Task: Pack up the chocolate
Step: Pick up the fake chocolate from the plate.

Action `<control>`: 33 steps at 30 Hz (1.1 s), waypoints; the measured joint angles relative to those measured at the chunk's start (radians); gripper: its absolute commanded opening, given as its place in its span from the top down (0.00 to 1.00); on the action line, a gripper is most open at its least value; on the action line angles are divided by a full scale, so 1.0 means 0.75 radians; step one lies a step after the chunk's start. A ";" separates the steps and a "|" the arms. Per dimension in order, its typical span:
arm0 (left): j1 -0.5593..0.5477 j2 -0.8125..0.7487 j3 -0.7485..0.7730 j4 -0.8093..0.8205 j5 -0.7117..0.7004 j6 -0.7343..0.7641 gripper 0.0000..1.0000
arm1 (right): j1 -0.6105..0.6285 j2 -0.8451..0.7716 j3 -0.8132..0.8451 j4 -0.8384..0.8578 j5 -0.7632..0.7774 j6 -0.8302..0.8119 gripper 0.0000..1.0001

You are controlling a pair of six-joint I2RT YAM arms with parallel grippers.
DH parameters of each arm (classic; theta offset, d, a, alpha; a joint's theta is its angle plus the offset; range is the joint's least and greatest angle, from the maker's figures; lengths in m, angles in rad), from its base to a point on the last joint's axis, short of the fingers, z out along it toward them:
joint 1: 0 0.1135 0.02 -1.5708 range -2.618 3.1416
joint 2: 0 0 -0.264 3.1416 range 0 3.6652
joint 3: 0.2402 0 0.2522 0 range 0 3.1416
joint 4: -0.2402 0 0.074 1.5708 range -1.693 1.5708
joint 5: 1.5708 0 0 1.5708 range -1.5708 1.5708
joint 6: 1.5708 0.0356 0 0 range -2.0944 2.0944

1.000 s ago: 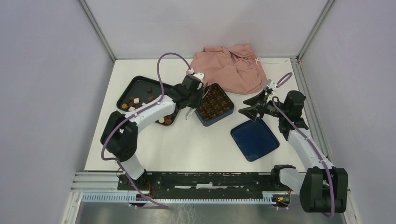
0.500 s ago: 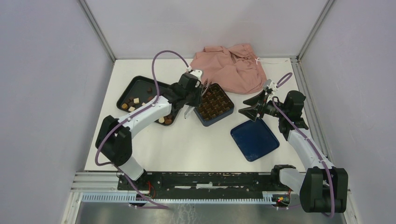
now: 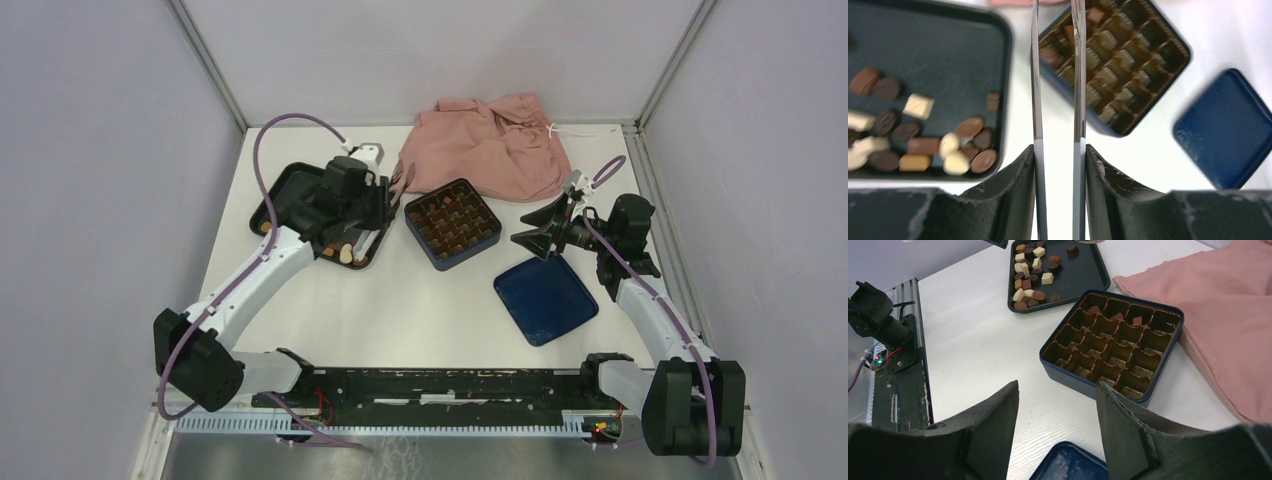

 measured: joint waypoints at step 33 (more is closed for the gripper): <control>0.450 -0.022 -0.180 -0.412 -0.019 -0.011 0.55 | 0.000 -0.006 0.000 0.000 0.000 0.000 0.36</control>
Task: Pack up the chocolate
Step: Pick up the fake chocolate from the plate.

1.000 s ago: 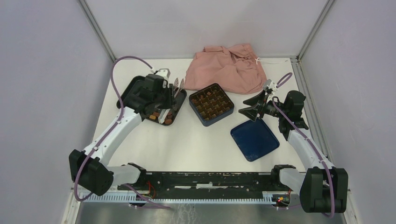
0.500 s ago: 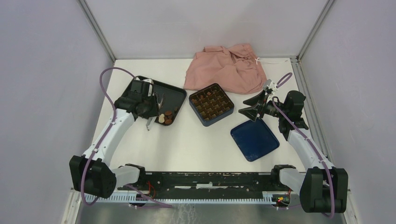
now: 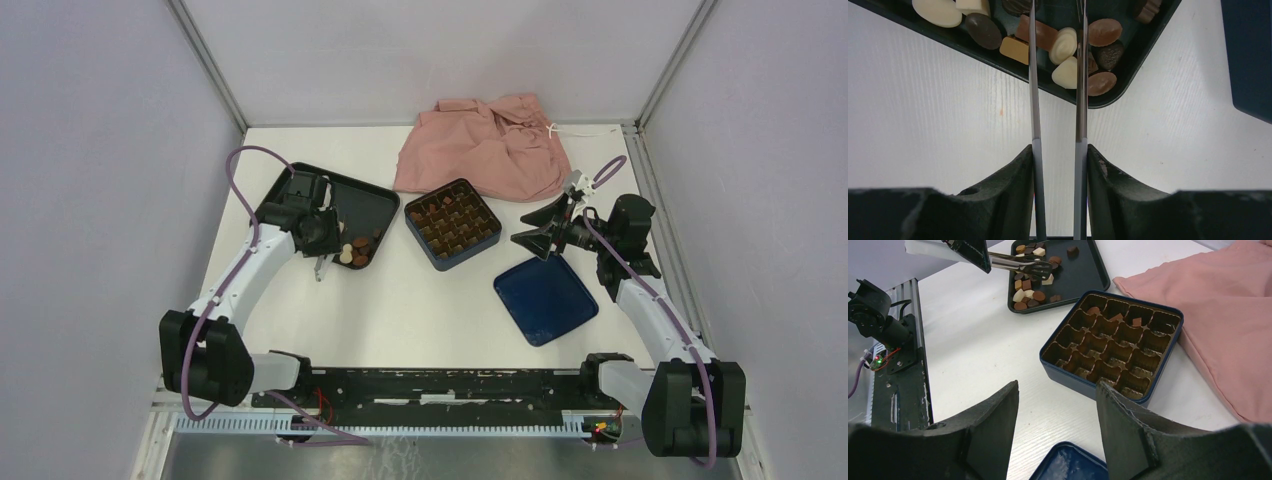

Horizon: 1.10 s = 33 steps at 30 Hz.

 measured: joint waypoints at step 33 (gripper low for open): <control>0.013 0.183 0.036 0.013 -0.042 0.022 0.53 | 0.000 0.000 0.000 0.000 0.000 -0.001 0.36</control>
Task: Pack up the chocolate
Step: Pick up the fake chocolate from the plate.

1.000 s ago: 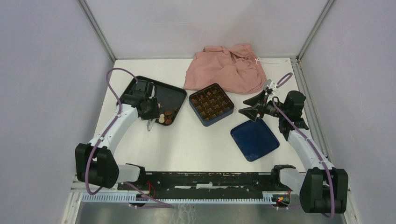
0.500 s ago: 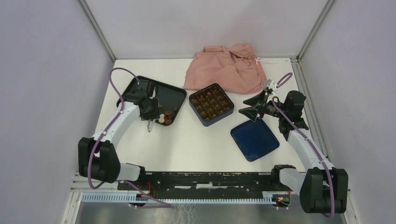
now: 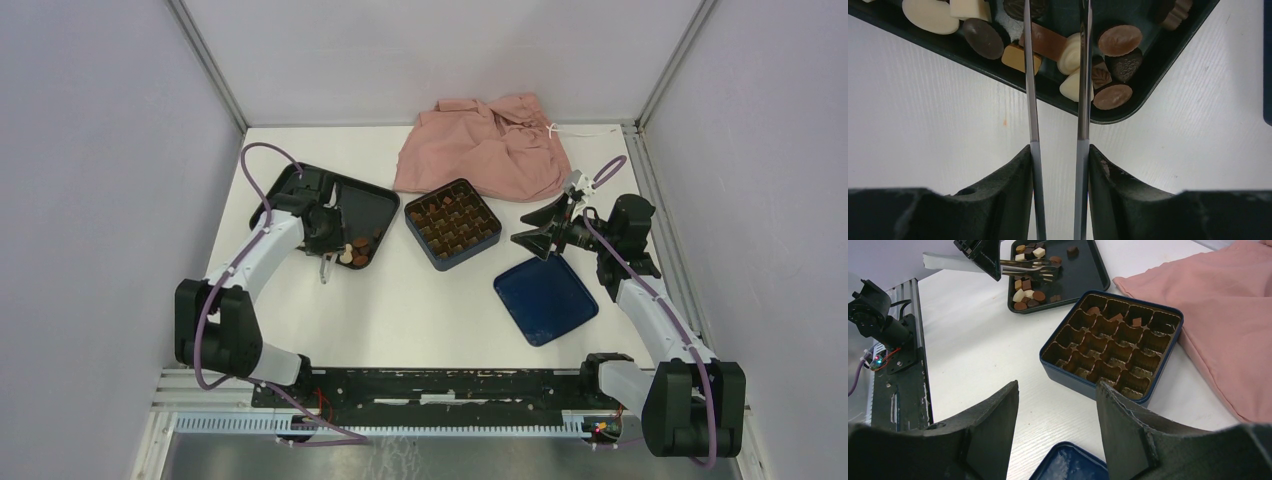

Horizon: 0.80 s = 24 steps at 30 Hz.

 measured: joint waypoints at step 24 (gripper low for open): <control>0.000 0.035 0.021 0.014 0.062 0.005 0.96 | 0.000 0.000 0.000 0.000 0.000 -0.008 0.36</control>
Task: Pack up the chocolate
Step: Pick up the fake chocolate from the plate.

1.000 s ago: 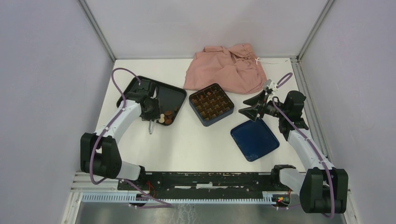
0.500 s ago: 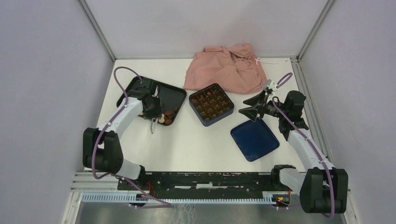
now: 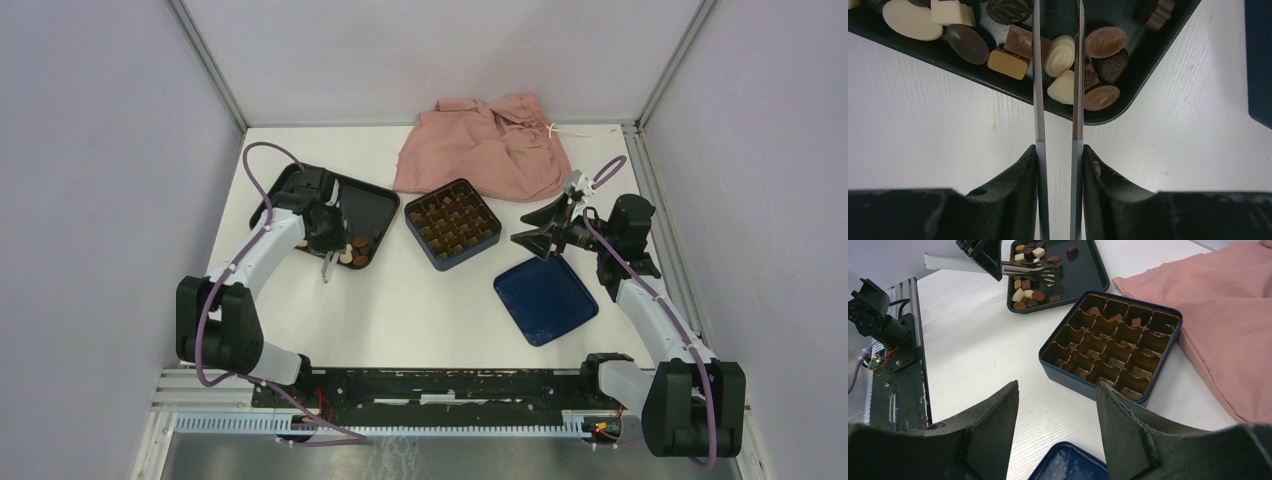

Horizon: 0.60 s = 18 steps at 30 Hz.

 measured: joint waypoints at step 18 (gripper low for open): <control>-0.017 -0.327 -0.039 0.155 0.410 -0.052 0.98 | 0.000 0.000 0.000 0.000 0.001 -0.001 0.36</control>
